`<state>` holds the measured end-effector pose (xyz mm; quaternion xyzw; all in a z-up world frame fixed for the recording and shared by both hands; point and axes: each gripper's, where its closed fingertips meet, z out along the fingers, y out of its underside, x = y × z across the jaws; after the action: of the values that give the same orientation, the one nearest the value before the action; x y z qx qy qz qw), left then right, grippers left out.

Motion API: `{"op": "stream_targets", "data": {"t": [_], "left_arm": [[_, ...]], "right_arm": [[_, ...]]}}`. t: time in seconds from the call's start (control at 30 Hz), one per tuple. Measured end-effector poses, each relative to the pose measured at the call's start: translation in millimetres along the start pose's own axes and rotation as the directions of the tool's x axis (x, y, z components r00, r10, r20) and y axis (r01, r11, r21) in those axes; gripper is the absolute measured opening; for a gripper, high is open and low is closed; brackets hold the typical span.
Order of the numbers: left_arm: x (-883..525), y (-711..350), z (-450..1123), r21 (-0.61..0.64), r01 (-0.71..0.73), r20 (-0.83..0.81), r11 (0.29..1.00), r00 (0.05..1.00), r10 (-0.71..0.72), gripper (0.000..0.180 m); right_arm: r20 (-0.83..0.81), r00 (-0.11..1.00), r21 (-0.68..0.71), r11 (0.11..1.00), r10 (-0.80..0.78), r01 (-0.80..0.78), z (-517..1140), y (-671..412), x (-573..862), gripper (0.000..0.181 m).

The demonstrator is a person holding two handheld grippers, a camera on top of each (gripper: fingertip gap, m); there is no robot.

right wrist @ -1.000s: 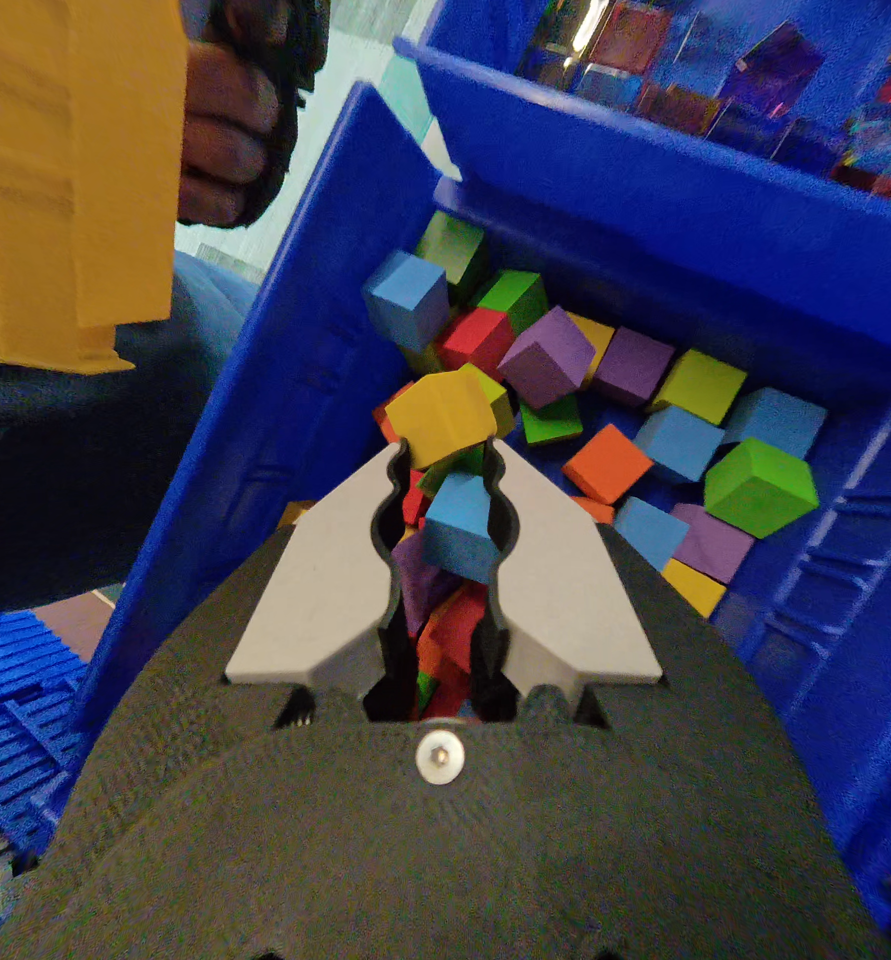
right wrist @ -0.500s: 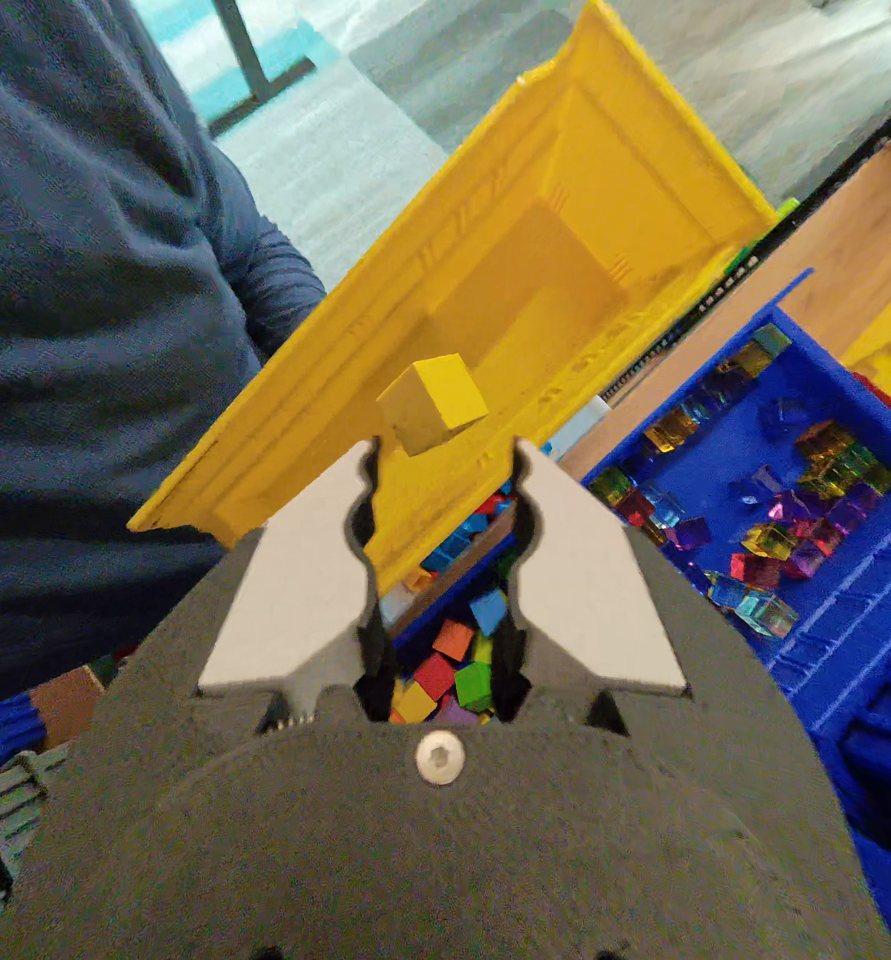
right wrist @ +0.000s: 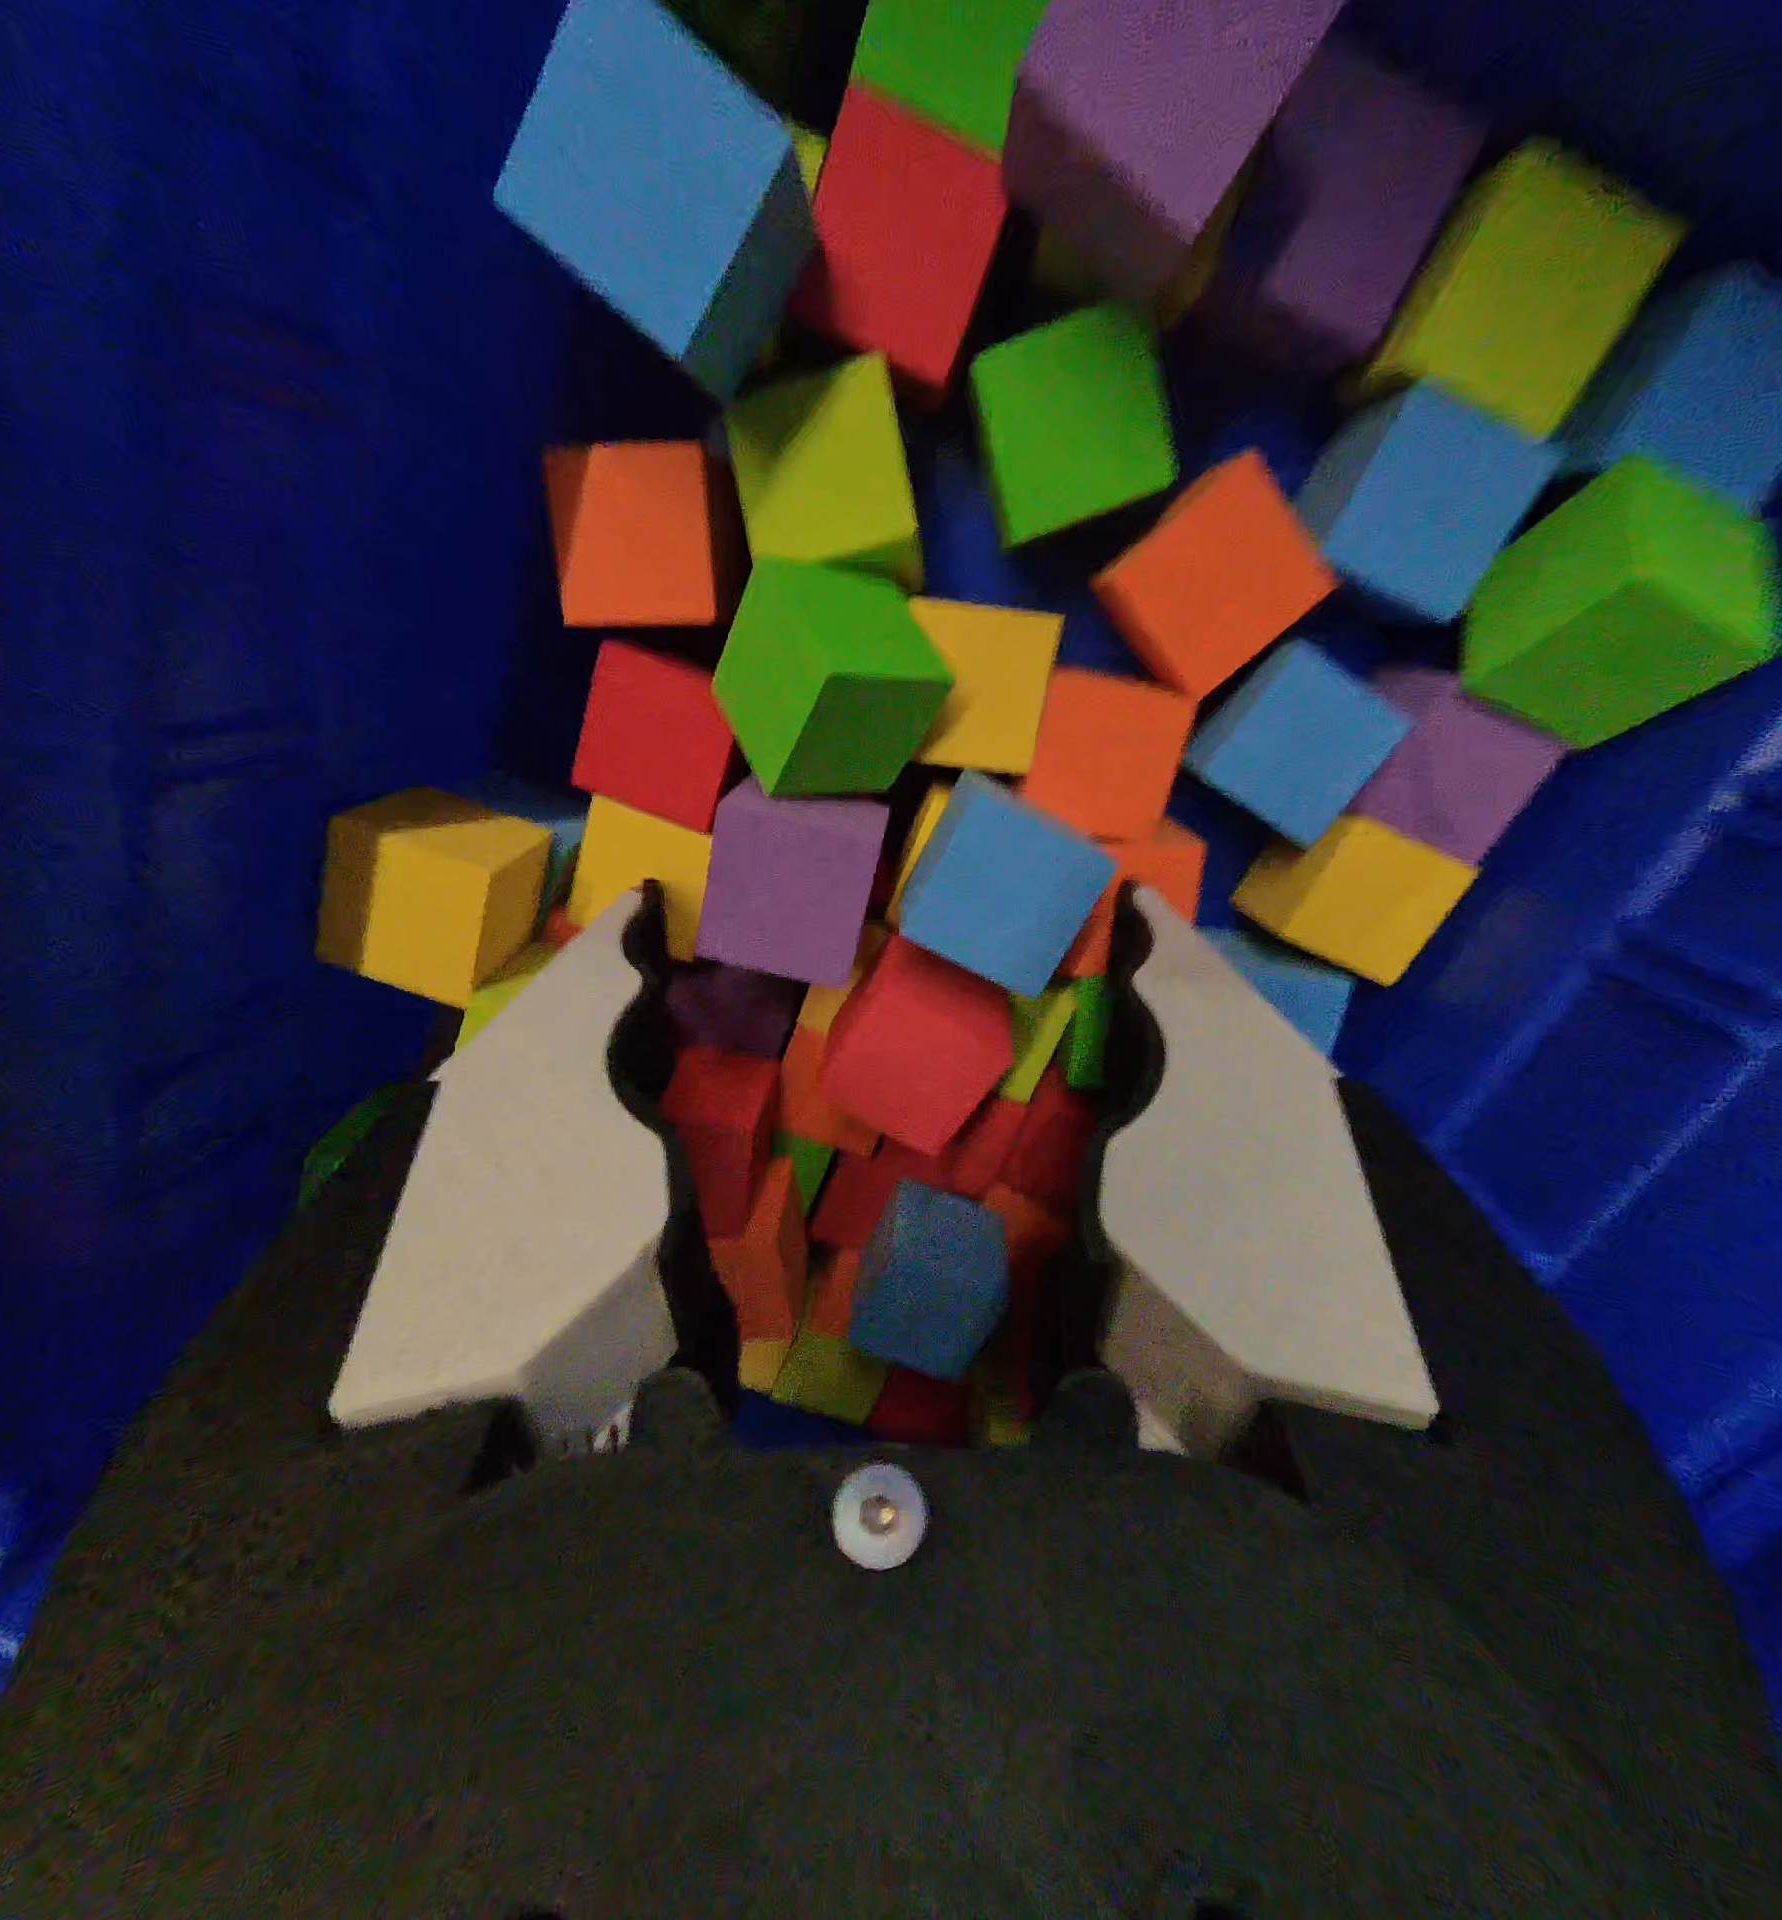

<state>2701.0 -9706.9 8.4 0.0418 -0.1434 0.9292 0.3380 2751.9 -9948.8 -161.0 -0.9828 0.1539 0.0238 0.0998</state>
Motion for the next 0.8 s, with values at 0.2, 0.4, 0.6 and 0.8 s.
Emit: {"op": "stream_targets", "data": {"t": [0.2, 0.4, 0.6, 0.8], "left_arm": [[-6, 1, 1, 0.001, 0.017, -0.005, 1.0, 1.0, -0.017, 0.126], [-9, 2, 0, 0.007, 0.022, -0.005, 1.0, 1.0, -0.022, 0.126], [-12, 3, 4, 0.017, 0.032, -0.012, 0.999, 0.999, -0.032, 0.125], [-10, 5, 9, 0.038, 0.056, -0.053, 0.998, 0.997, -0.054, 0.126]], "right_arm": [[-0.047, 0.999, 0.143, 0.99, 0.012, -0.005, -1, -10, 10, 0.055], [-0.002, 1.0, 0.312, 0.95, 0.026, -0.024, -43, -40, 1, 0.054], [-0.032, 0.962, 0.597, 0.767, -0.27, 0.235, -164, -140, -74, 0.056], [-0.146, 0.897, 0.528, 0.734, -0.418, 0.427, -160, -195, -109, 0.083]]}}
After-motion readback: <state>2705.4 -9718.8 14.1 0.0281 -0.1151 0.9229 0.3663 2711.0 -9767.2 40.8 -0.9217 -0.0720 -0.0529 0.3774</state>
